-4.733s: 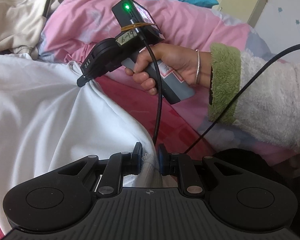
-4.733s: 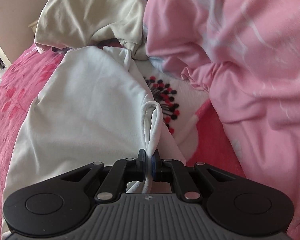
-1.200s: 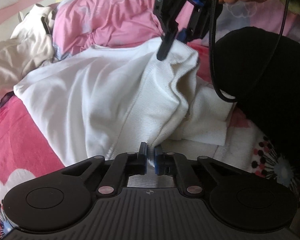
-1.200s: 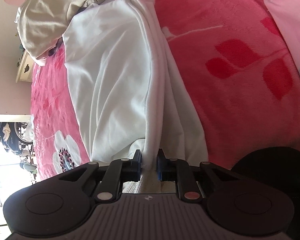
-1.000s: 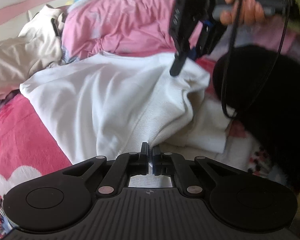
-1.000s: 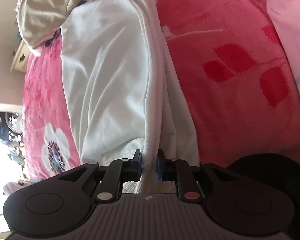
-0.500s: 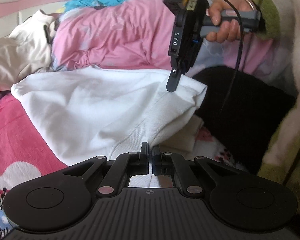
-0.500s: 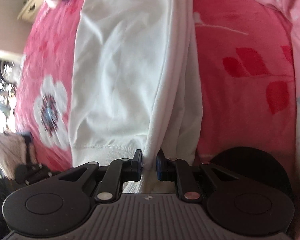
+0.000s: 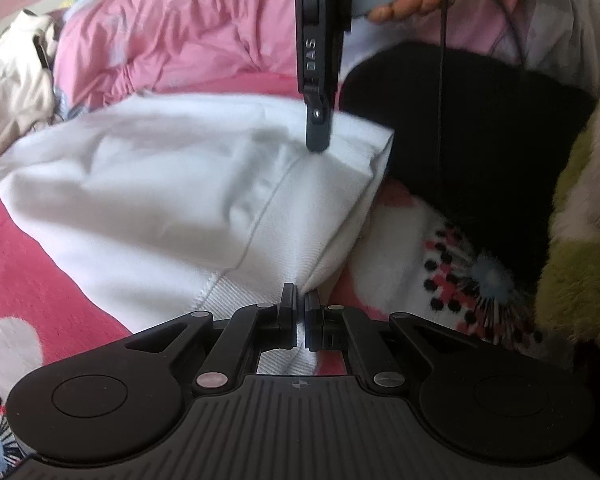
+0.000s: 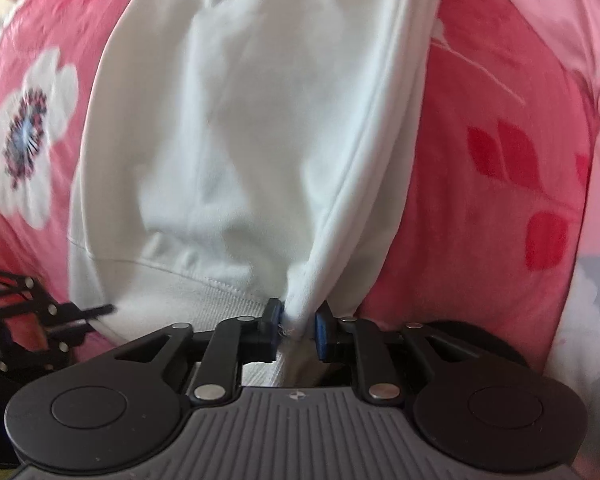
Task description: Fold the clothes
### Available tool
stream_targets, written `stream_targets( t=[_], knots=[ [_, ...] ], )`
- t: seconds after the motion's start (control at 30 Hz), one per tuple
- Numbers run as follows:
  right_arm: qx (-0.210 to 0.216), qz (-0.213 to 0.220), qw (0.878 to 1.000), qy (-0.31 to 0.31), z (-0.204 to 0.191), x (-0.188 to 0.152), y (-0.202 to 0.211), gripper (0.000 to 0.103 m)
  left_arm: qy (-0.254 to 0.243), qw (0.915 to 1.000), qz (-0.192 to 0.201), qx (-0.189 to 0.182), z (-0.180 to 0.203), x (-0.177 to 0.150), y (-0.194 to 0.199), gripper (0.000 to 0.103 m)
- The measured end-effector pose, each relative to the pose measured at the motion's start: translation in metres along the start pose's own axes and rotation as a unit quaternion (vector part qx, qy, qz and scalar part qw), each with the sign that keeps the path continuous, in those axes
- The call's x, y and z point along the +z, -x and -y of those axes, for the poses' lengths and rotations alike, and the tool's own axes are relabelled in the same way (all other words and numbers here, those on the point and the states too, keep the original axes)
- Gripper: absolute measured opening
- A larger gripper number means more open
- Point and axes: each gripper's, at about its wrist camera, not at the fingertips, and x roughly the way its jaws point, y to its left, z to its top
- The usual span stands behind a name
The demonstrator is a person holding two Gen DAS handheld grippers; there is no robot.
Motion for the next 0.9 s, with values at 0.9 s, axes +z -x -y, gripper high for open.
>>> stream_targets(
  t=[0.9],
  knots=[
    [-0.001, 0.096, 0.994, 0.044, -0.028, -0.056, 0.022, 0.021, 0.380, 0.9234, -0.037, -0.037, -0.083, -0.048, 0.032, 0.029]
  ],
)
